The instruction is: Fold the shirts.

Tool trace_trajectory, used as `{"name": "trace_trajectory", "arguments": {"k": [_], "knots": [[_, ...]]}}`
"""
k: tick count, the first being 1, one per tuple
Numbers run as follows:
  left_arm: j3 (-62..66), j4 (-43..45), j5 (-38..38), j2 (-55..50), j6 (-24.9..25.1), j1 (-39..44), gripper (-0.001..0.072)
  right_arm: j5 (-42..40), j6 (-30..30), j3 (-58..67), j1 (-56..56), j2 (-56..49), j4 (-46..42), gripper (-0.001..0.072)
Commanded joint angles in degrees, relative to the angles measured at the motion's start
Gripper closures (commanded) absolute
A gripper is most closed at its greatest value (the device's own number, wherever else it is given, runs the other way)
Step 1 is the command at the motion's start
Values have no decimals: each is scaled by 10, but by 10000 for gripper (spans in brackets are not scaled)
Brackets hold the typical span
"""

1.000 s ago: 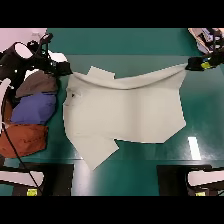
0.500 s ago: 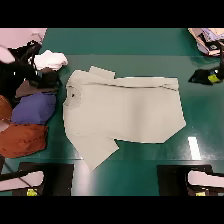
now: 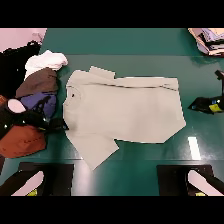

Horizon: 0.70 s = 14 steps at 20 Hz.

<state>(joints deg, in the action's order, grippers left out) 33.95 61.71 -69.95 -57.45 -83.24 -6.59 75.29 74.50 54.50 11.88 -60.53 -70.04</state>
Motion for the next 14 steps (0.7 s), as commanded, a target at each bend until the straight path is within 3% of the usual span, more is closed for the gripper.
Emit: {"name": "trace_trajectory", "arguments": {"k": [1, 3, 4, 7, 8, 11, 14], "knots": [[-75, -63, 49, 19, 27, 0, 156, 3, 9, -55, 3, 48, 0, 303], [-84, -70, 56, 19, 30, 0, 157, 5, 12, -77, 2, 60, 0, 303], [-84, -72, 54, 19, 34, 0, 209, 6, 18, -90, 3, 64, 0, 303], [-84, -111, 64, 19, 69, 0, 630, 8, 40, -136, 3, 66, 0, 303], [-83, -127, 68, 19, 81, 0, 681, 8, 48, -153, 2, 66, 0, 303], [-82, -142, 70, 19, 87, 0, 682, 0, 67, -218, 2, 66, 2, 303], [-79, -142, 70, 19, 87, 0, 682, -45, 66, -273, 2, 66, 57, 303]]}}
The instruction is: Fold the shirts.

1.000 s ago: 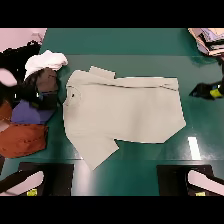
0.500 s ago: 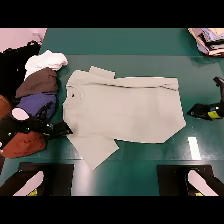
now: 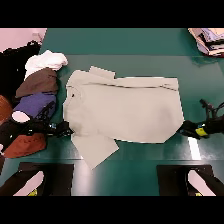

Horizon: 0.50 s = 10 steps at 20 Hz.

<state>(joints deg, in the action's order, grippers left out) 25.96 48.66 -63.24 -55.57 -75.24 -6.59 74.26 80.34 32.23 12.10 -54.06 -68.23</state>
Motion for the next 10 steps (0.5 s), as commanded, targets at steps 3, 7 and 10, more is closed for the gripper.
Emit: {"name": "trace_trajectory", "arguments": {"k": [3, 7, 10], "knots": [[7, -11, 2, 0, 7, 0, 682, -86, 6, -77, -1, 1, 90, 304], [17, -11, 1, 0, 7, 0, 682, -127, -5, -73, -32, 1, 101, 515], [62, 0, -21, 12, 7, -1, 683, -114, -18, -24, -60, 3, 96, 701]]}}
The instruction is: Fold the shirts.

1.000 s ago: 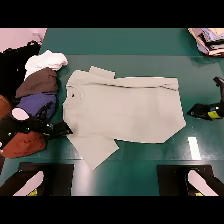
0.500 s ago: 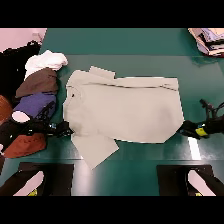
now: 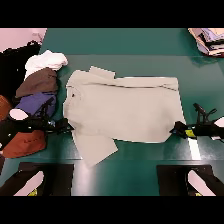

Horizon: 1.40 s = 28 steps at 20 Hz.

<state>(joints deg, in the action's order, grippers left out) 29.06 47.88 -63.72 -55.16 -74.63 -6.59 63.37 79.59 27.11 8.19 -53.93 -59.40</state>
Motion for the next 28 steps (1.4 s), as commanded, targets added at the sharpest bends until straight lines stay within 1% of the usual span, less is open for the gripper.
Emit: {"name": "trace_trajectory", "arguments": {"k": [1, 3, 7, 9, 11, 13, 15, 17, 19, 21, 24, 26, 28], "knots": [[61, 15, -25, 24, -1, -1, 683, 7, -11, 59, -25, 13, 8, 702], [146, 32, -40, 77, -19, -1, 683, 23, -11, 137, -27, 56, 8, 702], [379, 32, -58, 155, -22, -1, 682, 31, -11, 330, -27, 142, -6, 702], [512, 32, -70, 163, -44, -1, 682, 31, -11, 428, -27, 165, -24, 701], [637, 32, -75, 163, -55, -1, 683, 35, -11, 516, -27, 176, -45, 701], [749, 32, -66, 162, -64, -1, 683, 57, -10, 593, -27, 179, -68, 701], [829, 32, -45, 162, -64, -1, 683, 84, -10, 655, -27, 178, -88, 701], [892, 31, -40, 161, -66, -1, 683, 108, -8, 704, -27, 171, -108, 701], [905, 33, -41, 161, -79, -1, 683, 159, 10, 771, -23, 143, -125, 702], [898, 45, -68, 142, -85, -1, 683, 227, 16, 838, -9, 90, -126, 702], [829, 43, -123, 92, -90, 0, 683, 325, 17, 893, -1, -9, -122, 702], [768, 42, -170, 40, -90, 0, 683, 360, 25, 881, -3, -73, -122, 702], [704, 42, -190, -21, -89, 0, 682, 353, 24, 829, -23, -127, -127, 702]]}}
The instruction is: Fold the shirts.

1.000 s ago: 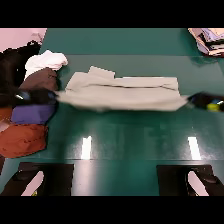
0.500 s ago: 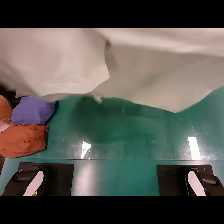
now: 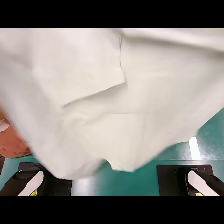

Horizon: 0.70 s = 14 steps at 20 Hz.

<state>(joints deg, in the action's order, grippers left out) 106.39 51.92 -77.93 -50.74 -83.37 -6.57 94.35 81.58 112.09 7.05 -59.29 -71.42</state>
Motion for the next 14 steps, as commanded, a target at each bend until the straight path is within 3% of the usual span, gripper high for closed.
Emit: {"name": "trace_trajectory", "arguments": {"k": [1, 4, 7, 11, 14], "knots": [[-102, 1, -46, -98, 8, -1, 682, 40, 4, -49, -21, -101, -7, 702], [-167, 2, -28, -205, 19, -1, 682, 0, 4, -130, -45, -195, -8, 702], [-180, 2, 40, -318, 41, -1, 682, -87, 5, -165, -49, -282, -7, 702], [-179, -10, 195, -402, 75, 14, 682, -169, 4, -97, -49, -380, -6, 702], [-179, -9, 241, -417, 103, 37, 682, -178, 3, -34, -49, -417, -7, 702]]}}
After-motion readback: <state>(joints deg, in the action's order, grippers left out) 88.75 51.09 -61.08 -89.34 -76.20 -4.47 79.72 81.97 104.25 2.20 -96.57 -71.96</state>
